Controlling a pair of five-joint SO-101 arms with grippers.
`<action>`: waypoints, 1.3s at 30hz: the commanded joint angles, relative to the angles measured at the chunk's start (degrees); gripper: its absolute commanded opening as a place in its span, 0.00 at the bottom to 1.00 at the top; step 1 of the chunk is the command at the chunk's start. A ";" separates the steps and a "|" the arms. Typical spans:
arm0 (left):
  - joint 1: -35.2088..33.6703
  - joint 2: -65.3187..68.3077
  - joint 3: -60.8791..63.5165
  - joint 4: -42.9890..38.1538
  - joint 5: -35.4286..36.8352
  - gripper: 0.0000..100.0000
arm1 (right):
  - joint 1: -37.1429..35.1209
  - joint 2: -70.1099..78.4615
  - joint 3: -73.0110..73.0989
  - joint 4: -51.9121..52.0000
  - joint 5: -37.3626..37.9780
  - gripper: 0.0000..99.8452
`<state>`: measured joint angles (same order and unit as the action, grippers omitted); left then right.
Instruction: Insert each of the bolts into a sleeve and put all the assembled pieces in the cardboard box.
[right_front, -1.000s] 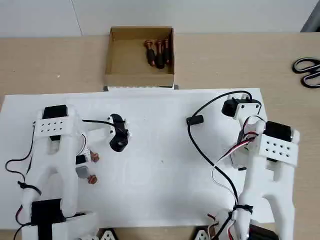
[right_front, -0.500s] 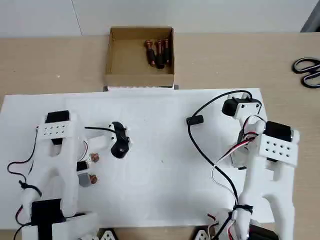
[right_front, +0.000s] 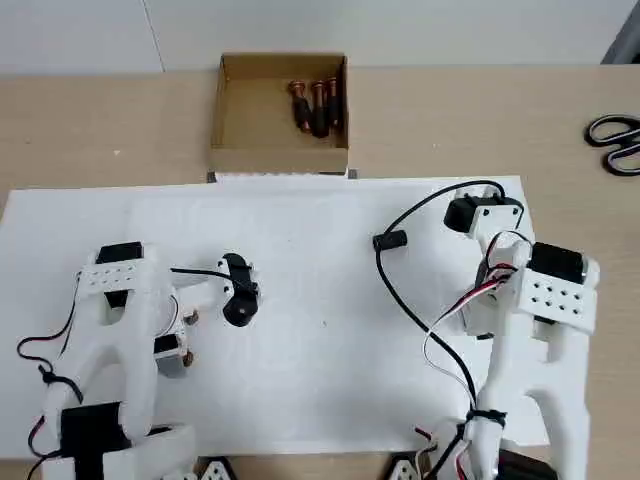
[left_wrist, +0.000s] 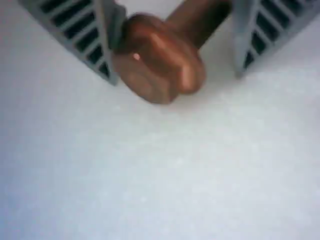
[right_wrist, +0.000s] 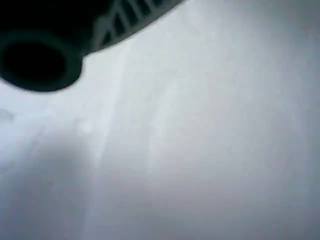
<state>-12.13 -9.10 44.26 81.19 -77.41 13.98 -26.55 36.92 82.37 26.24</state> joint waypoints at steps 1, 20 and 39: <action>0.00 -0.26 0.04 -1.14 -14.77 0.10 | -0.13 -2.24 -1.67 -0.31 -0.26 0.00; 6.07 -0.44 -16.84 19.08 -11.08 0.01 | -0.13 -2.24 -1.93 -0.40 -0.26 0.00; 9.76 -0.18 -4.44 6.86 -4.48 0.04 | -0.22 -2.24 -1.93 -0.48 1.41 0.00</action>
<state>-2.64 -9.01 38.64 91.30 -77.41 13.98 -26.55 36.92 82.37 26.95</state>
